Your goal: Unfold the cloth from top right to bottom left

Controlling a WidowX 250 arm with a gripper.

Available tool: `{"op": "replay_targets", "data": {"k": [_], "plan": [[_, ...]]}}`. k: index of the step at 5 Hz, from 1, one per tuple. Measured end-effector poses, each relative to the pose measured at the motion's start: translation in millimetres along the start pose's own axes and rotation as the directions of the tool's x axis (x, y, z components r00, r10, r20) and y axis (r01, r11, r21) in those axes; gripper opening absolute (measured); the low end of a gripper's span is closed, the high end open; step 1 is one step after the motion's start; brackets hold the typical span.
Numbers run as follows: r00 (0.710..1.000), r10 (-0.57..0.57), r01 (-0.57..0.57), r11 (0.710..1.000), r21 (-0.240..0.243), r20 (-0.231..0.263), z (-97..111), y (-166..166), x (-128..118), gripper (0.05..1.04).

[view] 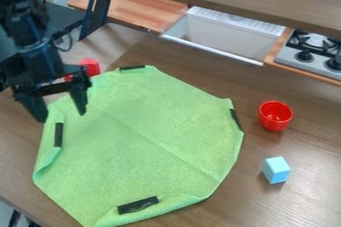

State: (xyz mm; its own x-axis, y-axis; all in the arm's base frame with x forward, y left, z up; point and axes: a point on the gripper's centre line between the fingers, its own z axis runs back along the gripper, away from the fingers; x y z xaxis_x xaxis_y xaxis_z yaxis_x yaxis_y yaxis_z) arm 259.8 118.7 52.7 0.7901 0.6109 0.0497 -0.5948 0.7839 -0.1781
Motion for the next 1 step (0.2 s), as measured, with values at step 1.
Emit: {"op": "replay_targets", "data": {"k": [1], "plan": [[0.994,-0.105,0.105,0.994,-0.025,0.007,12.9,-34.6,-8.3,0.999]]}}
